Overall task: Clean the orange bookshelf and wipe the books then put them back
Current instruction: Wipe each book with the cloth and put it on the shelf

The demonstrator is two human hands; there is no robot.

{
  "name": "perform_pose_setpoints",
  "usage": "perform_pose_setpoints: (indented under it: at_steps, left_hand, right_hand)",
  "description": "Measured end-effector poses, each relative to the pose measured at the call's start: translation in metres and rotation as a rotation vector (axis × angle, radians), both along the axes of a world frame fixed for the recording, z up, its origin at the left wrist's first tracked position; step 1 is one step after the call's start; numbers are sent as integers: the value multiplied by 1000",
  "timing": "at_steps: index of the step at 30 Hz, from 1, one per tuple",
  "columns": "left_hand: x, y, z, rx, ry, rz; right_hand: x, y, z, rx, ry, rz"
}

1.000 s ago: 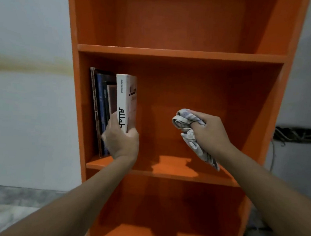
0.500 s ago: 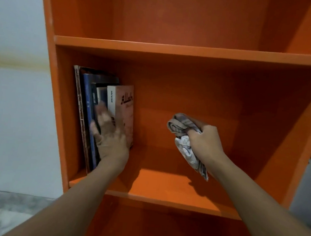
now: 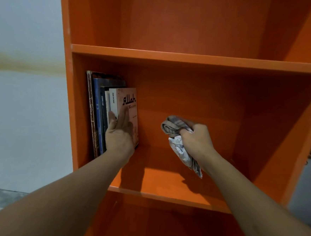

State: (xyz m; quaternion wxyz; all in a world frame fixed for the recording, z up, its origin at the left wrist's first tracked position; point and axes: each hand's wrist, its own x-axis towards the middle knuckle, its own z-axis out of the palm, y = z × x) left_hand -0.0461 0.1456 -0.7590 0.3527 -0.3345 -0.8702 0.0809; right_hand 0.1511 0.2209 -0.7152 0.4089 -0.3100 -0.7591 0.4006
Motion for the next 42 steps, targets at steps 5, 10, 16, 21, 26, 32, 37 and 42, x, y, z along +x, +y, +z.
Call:
perform_pose_setpoints:
  at_steps: [5, 10, 16, 21, 26, 32, 37, 42]
  left_hand:
    - [22, -35, 15, 42, -55, -328]
    - [61, -80, 9, 185, -209, -805]
    - [118, -126, -55, 375, -691, -1057]
    - [154, -131, -134, 444, -927, -994]
    - [195, -129, -247, 294, -1396, -735]
    - [231, -148, -391, -17, -1676, -316]
    - [234, -173, -438, -10, -1824, -169]
    - [224, -175, -445, 121, -1974, -82]
  right_hand:
    - [16, -15, -14, 66, 29, 10]
    - [42, -51, -39, 73, 118, 38]
    - [100, -99, -121, -2, 108, 75]
    - [141, -115, -211, -124, 52, 27]
    - [177, -127, -312, -265, -65, -77]
    - [222, -151, -406, -373, -171, -201]
    - [230, -169, -445, -209, -262, -237]
    - [214, -196, -480, 248, -670, 248]
